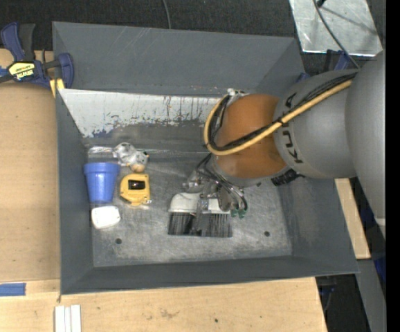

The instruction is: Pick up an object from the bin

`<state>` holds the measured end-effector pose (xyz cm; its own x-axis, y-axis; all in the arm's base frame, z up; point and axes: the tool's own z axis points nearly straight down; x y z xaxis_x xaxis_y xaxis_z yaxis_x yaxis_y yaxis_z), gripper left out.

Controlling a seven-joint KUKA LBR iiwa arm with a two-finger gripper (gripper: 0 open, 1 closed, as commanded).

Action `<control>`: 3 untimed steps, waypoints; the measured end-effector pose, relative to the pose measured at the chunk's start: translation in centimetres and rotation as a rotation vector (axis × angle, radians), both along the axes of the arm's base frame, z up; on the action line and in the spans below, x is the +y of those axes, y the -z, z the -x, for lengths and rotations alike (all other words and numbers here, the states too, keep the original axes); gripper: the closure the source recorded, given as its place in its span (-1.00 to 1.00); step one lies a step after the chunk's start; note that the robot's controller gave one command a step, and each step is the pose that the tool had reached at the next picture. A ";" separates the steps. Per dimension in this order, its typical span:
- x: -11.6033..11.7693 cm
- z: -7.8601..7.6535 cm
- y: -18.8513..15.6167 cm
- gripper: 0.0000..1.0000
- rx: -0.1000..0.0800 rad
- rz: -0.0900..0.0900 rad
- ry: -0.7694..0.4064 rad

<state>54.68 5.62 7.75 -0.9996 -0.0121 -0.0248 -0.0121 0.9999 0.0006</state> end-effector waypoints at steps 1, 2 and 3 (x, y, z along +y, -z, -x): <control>0.0 0.0 -0.1 1.00 0.002 0.000 0.000; 0.0 0.1 -0.7 1.00 0.013 0.001 0.000; 0.0 0.2 -2.0 1.00 0.020 0.001 0.000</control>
Offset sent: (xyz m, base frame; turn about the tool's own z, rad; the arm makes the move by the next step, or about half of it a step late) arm -0.0002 0.0000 0.0527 0.0000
